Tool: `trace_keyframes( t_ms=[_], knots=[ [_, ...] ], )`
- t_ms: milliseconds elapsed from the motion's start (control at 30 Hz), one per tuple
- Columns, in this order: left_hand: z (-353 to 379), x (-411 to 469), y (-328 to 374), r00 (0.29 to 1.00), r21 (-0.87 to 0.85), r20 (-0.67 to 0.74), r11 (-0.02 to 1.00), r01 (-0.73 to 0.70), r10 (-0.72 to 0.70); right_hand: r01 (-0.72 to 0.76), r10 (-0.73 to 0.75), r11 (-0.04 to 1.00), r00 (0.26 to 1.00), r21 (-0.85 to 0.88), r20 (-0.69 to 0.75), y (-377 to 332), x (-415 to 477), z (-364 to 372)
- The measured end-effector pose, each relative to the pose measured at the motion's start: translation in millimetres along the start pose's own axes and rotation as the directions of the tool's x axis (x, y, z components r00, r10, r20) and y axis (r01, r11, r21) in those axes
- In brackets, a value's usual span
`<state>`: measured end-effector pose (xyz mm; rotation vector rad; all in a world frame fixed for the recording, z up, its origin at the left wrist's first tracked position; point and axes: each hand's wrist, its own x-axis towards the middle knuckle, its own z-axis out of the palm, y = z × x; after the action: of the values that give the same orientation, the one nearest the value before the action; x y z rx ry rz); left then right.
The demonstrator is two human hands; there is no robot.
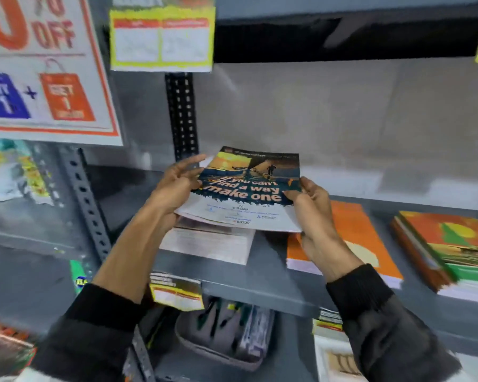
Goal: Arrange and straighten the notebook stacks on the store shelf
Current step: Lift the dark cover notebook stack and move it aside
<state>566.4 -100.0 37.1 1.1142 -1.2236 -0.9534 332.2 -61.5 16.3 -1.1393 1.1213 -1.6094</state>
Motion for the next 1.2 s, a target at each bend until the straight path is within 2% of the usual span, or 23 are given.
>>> trace_keyframes(
  t_ms=[133, 167, 200, 333, 433, 500, 567, 600, 633, 700, 767, 833, 933, 1000, 1200],
  knots=[
    [-12, 6, 1, 0.999, 0.124, 0.016, 0.992, -0.032, 0.030, 0.006, -0.006, 0.997, 1.000, -0.078, 0.010, 6, 3, 8],
    [-51, 20, -17, 0.999, 0.146, 0.028, 0.989, 0.013, -0.017, -0.021, 0.024, 0.990, 0.999, -0.141, 0.023, 30, 7, 50],
    [-63, 26, -23, 0.998, 0.202, 0.047, 0.979, 0.025, -0.035, -0.030, 0.037, 0.982, 0.999, -0.187, 0.030, 36, 8, 61],
    [-64, 28, -27, 0.987, 0.345, 0.108, 0.936, 0.071, -0.115, -0.066, 0.101, 0.891, 0.993, -0.448, 0.054, 53, 9, 56],
    [-65, 31, -24, 0.968, 0.458, 0.173, 0.885, 0.083, -0.181, -0.035, 0.118, 0.861, 0.984, -0.507, 0.132, 55, 9, 56],
    [-57, 32, -19, 0.975, 0.643, 0.162, 0.766, 0.013, -0.153, -0.051, 0.145, 0.883, 0.975, -0.466, 0.167, 50, 9, 51],
    [-43, 29, -10, 0.996, 0.859, 0.085, 0.505, -0.084, 0.021, -0.070, 0.151, 0.901, 0.976, -0.429, 0.158, 43, 10, 38],
    [-32, 27, -3, 0.989, 0.882, 0.074, 0.454, -0.125, 0.128, -0.058, 0.131, 0.905, 0.980, -0.422, 0.147, 38, 11, 30],
    [-16, 23, 4, 0.976, 0.863, 0.084, 0.474, -0.173, 0.202, -0.034, 0.094, 0.909, 0.988, -0.415, 0.126, 31, 11, 19],
    [22, 15, 14, 0.949, 0.756, 0.124, 0.592, -0.280, 0.290, 0.028, 0.008, 0.904, 0.997, -0.427, 0.083, 16, 10, -3],
    [70, 3, 19, 0.910, 0.685, 0.176, 0.617, -0.387, 0.376, 0.114, -0.109, 0.844, 0.993, -0.524, 0.040, 1, 9, -33],
    [123, -14, 20, 0.852, 0.666, 0.228, 0.563, -0.490, 0.471, 0.177, -0.261, 0.670, 0.965, -0.721, -0.006, -15, 7, -68],
    [201, -38, 19, 0.749, 0.608, 0.271, 0.495, -0.620, 0.605, 0.172, -0.488, 0.318, 0.873, -0.932, -0.006, -36, -1, -132],
    [254, -56, 21, 0.699, 0.537, 0.294, 0.493, -0.685, 0.652, 0.116, -0.568, 0.201, 0.823, -0.973, -0.019, -47, -7, -181],
    [413, -120, 22, 0.673, 0.376, 0.451, 0.559, -0.739, 0.586, -0.084, -0.570, 0.162, 0.805, -0.983, -0.163, -74, -33, -334]
  ],
)
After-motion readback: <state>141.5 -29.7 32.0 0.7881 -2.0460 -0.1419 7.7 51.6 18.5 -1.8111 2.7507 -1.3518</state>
